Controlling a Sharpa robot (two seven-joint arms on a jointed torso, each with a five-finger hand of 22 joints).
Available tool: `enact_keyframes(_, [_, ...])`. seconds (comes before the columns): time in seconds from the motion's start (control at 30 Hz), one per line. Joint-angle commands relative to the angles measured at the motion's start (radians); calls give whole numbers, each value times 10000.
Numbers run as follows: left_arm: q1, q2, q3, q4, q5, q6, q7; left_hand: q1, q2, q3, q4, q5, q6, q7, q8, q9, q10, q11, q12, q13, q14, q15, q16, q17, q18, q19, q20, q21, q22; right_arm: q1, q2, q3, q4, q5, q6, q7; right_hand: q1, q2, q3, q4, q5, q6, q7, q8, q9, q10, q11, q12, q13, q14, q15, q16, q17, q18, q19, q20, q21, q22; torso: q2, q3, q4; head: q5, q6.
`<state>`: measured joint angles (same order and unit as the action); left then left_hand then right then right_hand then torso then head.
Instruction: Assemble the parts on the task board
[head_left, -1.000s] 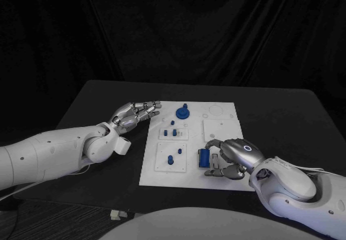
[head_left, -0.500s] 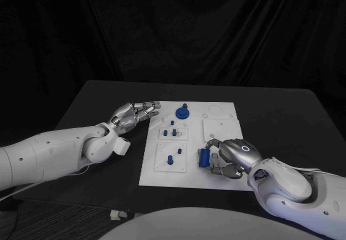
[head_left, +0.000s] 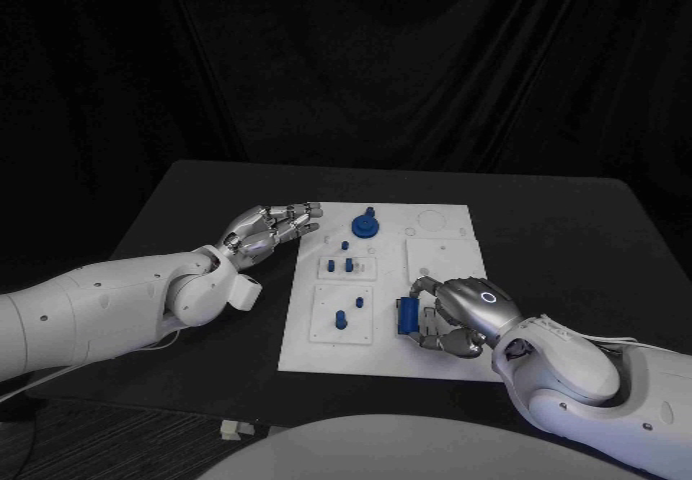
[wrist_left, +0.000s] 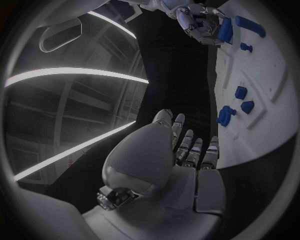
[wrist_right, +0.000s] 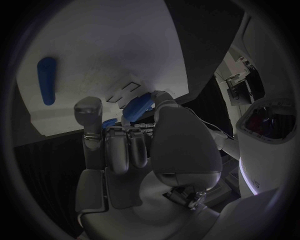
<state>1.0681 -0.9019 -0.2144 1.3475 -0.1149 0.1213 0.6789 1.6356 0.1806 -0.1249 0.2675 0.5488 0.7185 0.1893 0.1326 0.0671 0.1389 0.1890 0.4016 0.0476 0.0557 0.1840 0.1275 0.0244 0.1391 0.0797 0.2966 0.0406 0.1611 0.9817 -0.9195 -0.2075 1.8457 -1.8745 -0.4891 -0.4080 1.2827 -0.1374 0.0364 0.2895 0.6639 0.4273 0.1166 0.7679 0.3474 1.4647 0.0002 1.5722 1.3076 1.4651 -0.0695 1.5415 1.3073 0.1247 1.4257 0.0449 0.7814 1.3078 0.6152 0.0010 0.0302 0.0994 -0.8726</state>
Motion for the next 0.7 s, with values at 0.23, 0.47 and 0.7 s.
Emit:
enact_keyframes(0.23, [-20, 30, 7, 4, 55, 137, 243, 79, 4, 92, -2, 38, 10, 42, 53, 1, 64, 16, -29, 13, -9, 69, 35, 13, -135, 71, -12, 58, 9, -19, -25, 9, 3, -56, -414, 38, -233, 252, 289, -8, 984, 326, -228, 221, -112, 1061, -82, -14, 2632, 894, -18, -32, 1900, -30, 29, -75, 15, 1009, 0, 1, 2, 3, 0])
enact_keyframes(0.47, [-26, 38, 7, -6, 55, 142, 236, 95, 12, 115, -9, 41, 8, 44, 54, 1, 66, 19, -34, 13, -7, 71, 37, 13, -144, 77, -12, 60, 14, -19, -52, 9, 18, -44, -587, 139, -369, 261, 497, 9, 1559, 326, -225, 157, -261, 1061, -83, -14, 2632, 883, -26, -54, 1855, -27, 24, -81, -37, 1003, 1, 3, 0, 10, 0])
enact_keyframes(0.7, [-31, 49, 7, -12, 55, 149, 232, 95, 12, 115, -9, 41, 8, 44, 54, 1, 66, 19, -34, 13, -7, 71, 37, 13, -144, 77, -12, 60, 14, -19, -71, 9, 40, 63, -495, 222, -505, 198, 751, -1, 2087, 231, -235, 20, -455, 1061, -101, -14, 2632, 871, -39, -78, 1807, -16, 5, -92, -122, 991, 2, 3, 1, 14, 0])
